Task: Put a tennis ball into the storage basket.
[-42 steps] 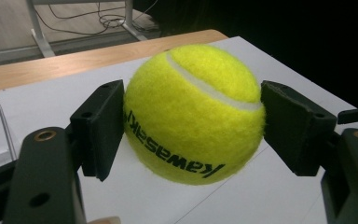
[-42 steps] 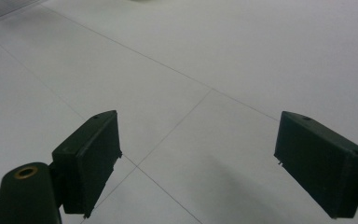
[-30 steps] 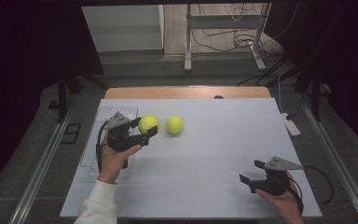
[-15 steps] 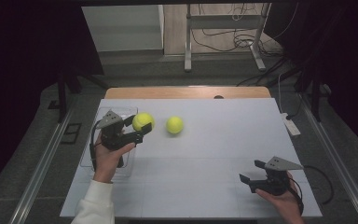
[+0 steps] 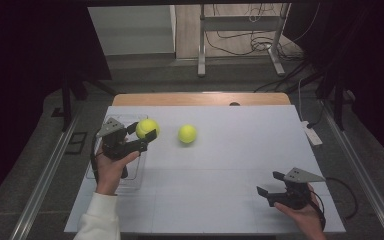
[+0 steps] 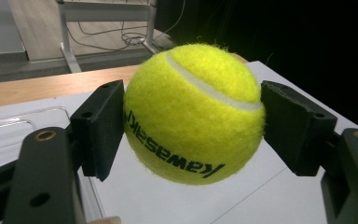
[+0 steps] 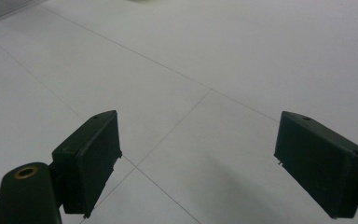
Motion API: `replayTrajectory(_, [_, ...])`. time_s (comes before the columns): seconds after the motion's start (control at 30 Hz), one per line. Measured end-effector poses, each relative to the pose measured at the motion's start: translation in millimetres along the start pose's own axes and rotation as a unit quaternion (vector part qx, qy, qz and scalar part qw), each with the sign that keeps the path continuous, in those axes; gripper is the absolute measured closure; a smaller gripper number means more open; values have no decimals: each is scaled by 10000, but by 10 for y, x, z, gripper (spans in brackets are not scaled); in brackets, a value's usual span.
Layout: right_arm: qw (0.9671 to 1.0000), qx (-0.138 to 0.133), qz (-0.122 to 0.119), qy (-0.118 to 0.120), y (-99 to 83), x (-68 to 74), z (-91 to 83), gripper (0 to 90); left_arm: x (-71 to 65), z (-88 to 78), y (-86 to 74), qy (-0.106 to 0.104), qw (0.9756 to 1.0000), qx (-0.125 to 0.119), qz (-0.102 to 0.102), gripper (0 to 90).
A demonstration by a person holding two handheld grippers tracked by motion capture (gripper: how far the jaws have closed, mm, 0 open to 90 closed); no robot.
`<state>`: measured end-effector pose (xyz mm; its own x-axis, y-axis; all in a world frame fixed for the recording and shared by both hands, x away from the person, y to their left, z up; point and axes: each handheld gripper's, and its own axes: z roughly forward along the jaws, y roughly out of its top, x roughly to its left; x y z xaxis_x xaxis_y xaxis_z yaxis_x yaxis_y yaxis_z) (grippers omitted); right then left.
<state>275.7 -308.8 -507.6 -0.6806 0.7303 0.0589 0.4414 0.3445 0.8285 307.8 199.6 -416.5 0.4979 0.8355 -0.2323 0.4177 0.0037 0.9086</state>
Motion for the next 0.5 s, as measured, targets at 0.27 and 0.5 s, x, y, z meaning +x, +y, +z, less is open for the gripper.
replayTrajectory(0.27, [10000,5,-6,-4,2,4,1,144,64,16,-36,210,9998,35,0,265])
replayTrajectory(0.5, [10000,1,3,5,2,0,3,144,182,11,-74,397,9991,63,-94,265])
